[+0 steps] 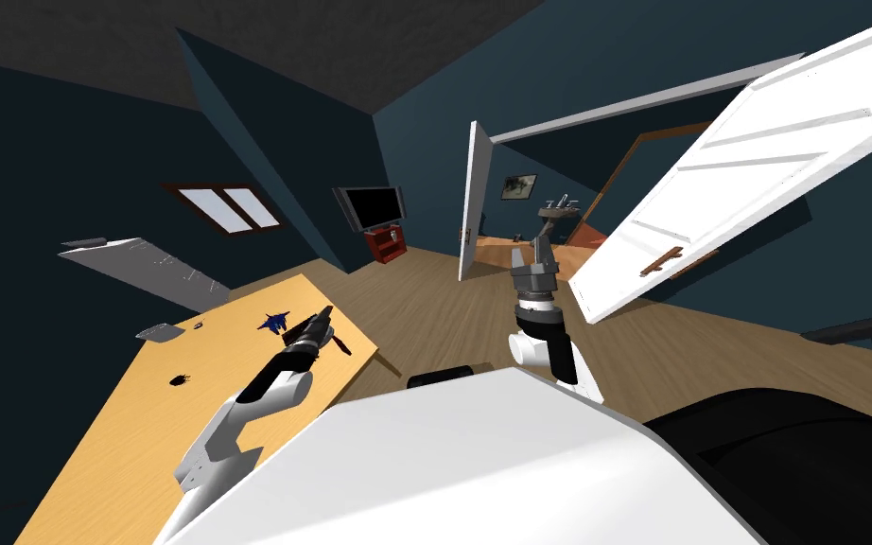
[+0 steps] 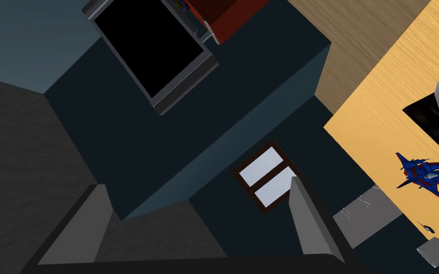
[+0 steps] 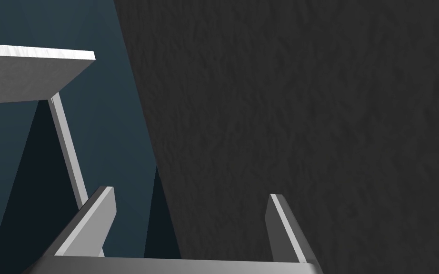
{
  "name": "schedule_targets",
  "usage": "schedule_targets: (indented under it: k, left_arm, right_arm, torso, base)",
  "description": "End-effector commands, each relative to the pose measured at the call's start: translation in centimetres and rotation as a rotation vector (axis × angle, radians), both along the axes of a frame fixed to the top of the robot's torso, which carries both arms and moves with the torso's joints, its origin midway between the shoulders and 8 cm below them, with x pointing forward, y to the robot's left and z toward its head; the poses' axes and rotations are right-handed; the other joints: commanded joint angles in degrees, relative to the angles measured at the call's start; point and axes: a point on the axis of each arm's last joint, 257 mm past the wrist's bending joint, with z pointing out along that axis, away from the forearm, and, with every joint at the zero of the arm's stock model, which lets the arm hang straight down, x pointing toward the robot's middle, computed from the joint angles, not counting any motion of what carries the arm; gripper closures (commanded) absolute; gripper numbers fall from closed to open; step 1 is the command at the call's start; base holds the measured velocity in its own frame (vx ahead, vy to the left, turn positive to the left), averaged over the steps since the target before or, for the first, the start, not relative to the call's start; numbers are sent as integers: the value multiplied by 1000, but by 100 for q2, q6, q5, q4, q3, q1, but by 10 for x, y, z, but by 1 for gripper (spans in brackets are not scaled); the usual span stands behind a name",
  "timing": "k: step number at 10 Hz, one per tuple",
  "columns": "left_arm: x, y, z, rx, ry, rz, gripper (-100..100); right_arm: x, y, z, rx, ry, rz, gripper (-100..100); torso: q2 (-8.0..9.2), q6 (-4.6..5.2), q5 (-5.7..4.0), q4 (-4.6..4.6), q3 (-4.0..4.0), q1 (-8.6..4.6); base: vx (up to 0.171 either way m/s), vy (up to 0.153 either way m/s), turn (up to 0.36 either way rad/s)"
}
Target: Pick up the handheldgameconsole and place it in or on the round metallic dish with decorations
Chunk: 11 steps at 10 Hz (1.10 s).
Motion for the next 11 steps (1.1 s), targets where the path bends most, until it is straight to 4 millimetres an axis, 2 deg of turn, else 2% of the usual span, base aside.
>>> schedule_targets:
  k: [1,2,8,9,11]
  left_arm:
    - [-8,20,-20,-3,73,33,-100]
    - [-9,20,-21,-4,78,34,-100]
    - [-61,87,-103,-36,377,149,-100]
    - [-63,87,-105,-38,386,151,-100]
    - [-85,102,-131,-60,491,179,-100]
  right_arm:
    - [0,0,0,0,0,0,0]
    - [0,0,0,0,0,0,0]
    - [0,0,0,0,0,0,0]
    - [0,0,0,0,0,0,0]
    - [0,0,0,0,0,0,0]
  torso:
    - [0,0,0,0,0,0]
    - [0,-1,0,0,0,4]
    - [-9,-1,4,-2,-5,19]
    - [-11,-1,5,-2,-6,20]
    - [-7,0,2,-1,-4,9]
  base:
    - [-16,3,-122]
    - [-5,-5,-23]
    - [-4,21,-148]
    - [-5,17,-41]
    - [3,28,-148]
